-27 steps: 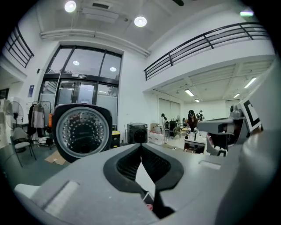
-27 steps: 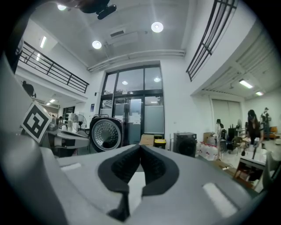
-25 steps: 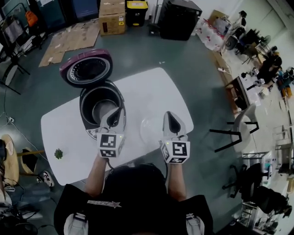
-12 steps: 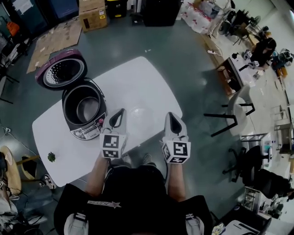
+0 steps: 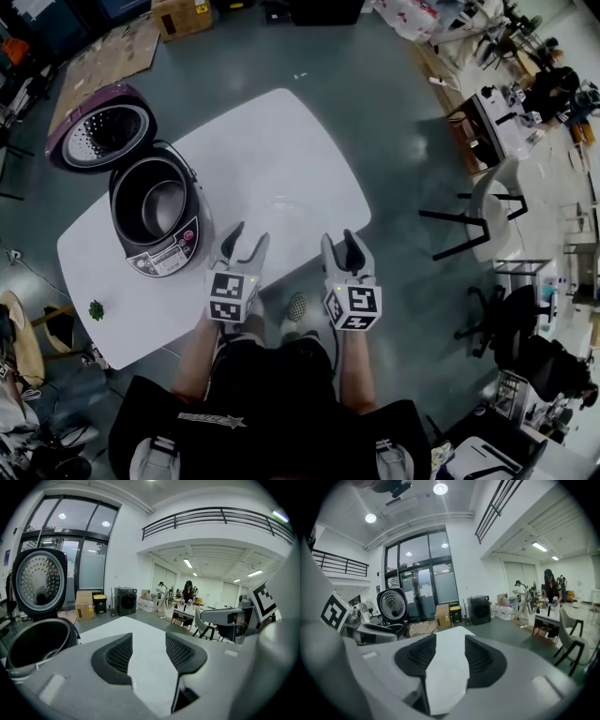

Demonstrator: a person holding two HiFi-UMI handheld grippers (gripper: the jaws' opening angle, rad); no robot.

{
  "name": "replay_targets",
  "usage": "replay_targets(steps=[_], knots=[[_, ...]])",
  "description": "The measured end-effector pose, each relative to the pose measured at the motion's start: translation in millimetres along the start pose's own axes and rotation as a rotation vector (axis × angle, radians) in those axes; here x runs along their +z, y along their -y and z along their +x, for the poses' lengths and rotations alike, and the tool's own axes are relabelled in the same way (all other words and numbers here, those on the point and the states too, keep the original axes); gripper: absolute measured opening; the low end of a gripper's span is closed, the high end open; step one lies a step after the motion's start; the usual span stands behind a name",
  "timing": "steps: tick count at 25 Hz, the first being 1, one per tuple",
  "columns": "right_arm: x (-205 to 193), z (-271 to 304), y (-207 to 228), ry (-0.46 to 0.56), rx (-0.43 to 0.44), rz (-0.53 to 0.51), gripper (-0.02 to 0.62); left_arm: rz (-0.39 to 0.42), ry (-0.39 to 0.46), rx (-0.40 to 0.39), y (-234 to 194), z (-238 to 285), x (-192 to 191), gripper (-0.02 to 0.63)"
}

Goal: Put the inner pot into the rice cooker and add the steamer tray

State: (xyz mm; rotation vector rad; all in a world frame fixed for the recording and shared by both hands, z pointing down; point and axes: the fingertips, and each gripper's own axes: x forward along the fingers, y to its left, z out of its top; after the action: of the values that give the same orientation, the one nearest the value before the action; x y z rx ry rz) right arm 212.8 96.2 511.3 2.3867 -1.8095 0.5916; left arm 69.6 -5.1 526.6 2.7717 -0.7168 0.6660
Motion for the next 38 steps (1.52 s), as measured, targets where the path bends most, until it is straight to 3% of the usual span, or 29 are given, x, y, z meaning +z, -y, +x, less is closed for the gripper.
replay_targets(steps=[21, 34, 37, 38], knots=[[-171, 63, 19, -0.323, 0.023, 0.047, 0.206, -0.145, -0.303, 0.039, -20, 50, -165, 0.249], [-210, 82, 26, -0.394, 0.049, 0.052, 0.206, -0.183, -0.382, 0.065, -26, 67, -213, 0.249], [-211, 83, 24, -0.402, 0.062, 0.043, 0.199, -0.176, -0.388, 0.074, -26, 68, -214, 0.219], [-212, 84, 23, -0.404, 0.065, 0.036, 0.171, -0.173, -0.391, 0.078, -27, 68, -214, 0.208]])
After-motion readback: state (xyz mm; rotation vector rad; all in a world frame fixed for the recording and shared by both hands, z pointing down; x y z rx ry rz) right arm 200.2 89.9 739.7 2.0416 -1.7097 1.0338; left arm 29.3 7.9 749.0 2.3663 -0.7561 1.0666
